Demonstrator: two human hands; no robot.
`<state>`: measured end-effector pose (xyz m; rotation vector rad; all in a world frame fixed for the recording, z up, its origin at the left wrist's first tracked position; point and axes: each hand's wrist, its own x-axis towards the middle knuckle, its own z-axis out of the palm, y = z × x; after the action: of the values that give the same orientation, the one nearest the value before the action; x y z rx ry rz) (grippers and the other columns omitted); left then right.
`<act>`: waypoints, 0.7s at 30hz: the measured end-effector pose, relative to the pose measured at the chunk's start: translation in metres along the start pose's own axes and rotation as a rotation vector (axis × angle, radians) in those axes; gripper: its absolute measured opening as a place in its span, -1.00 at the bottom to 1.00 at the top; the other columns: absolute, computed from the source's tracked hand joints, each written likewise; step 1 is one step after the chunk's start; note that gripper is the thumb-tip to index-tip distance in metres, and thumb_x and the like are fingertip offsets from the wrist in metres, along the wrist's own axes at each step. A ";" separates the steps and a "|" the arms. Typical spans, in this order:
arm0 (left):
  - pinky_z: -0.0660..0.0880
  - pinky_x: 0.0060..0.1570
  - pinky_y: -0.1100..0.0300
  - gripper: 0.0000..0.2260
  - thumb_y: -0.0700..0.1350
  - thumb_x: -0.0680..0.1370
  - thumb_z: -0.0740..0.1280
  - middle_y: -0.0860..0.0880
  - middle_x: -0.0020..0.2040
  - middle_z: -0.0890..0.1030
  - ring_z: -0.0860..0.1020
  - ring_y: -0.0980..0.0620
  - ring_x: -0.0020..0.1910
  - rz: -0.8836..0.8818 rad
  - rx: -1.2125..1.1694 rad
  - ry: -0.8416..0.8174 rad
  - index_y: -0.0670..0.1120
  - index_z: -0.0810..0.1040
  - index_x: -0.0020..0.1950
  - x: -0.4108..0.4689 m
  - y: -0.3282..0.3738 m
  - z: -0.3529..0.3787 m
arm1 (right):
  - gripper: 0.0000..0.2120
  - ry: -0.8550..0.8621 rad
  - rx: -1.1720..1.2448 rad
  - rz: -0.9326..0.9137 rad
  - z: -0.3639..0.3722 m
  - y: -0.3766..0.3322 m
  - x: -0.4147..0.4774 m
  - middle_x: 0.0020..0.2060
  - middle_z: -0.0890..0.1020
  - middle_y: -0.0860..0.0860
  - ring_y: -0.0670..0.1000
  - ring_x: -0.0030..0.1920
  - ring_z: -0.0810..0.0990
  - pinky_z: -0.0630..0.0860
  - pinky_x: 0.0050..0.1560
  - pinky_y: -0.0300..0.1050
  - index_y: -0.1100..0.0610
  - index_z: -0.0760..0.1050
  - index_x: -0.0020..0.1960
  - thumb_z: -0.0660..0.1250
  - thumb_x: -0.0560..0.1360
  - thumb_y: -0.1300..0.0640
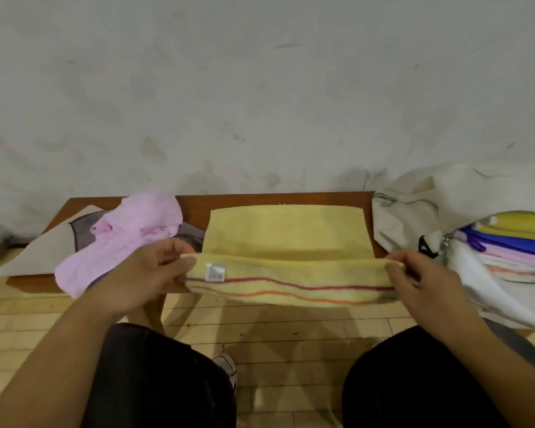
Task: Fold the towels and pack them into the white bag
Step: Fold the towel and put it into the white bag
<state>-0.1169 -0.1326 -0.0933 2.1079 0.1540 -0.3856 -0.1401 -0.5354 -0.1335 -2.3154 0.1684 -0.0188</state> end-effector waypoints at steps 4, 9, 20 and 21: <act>0.50 -0.34 0.47 -0.89 -0.06 0.63 0.34 0.05 -0.06 0.71 0.68 0.16 -0.14 0.021 -0.045 0.161 -0.05 0.59 0.11 0.047 0.023 0.001 | -0.90 0.101 0.032 -0.006 0.004 -0.018 0.064 -0.15 0.62 -0.20 -0.20 -0.11 0.56 0.50 -0.16 -0.16 -0.12 0.56 0.01 0.28 0.63 0.02; 0.56 -0.24 0.32 -0.94 -0.04 0.60 0.39 0.10 -0.13 0.71 0.66 0.14 -0.15 0.040 -0.056 0.367 0.00 0.62 0.02 0.116 0.024 0.004 | -0.91 0.161 0.087 0.042 0.024 -0.019 0.130 -0.16 0.59 -0.23 -0.20 -0.13 0.53 0.40 -0.21 -0.28 -0.11 0.54 0.01 0.27 0.64 0.02; 0.48 -0.12 0.14 -0.94 0.02 0.55 0.42 0.14 -0.06 0.64 0.61 0.07 -0.03 -0.115 0.133 0.422 0.07 0.61 -0.03 0.202 -0.023 0.026 | -0.89 0.126 -0.082 0.208 0.072 0.013 0.183 -0.10 0.65 -0.17 -0.03 -0.01 0.59 0.57 0.06 0.01 -0.12 0.61 0.02 0.31 0.58 -0.04; 0.47 -0.12 0.15 -0.94 0.03 0.56 0.40 0.15 -0.06 0.62 0.60 0.08 -0.02 -0.119 0.149 0.421 0.07 0.60 -0.01 0.202 -0.023 0.026 | -0.89 0.123 -0.079 0.214 0.071 0.013 0.184 -0.10 0.65 -0.18 -0.03 -0.02 0.59 0.58 0.05 0.03 -0.13 0.61 0.01 0.31 0.58 -0.04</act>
<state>0.0623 -0.1509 -0.1919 2.3116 0.5113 -0.0167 0.0456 -0.5156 -0.1989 -2.3638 0.4859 -0.0473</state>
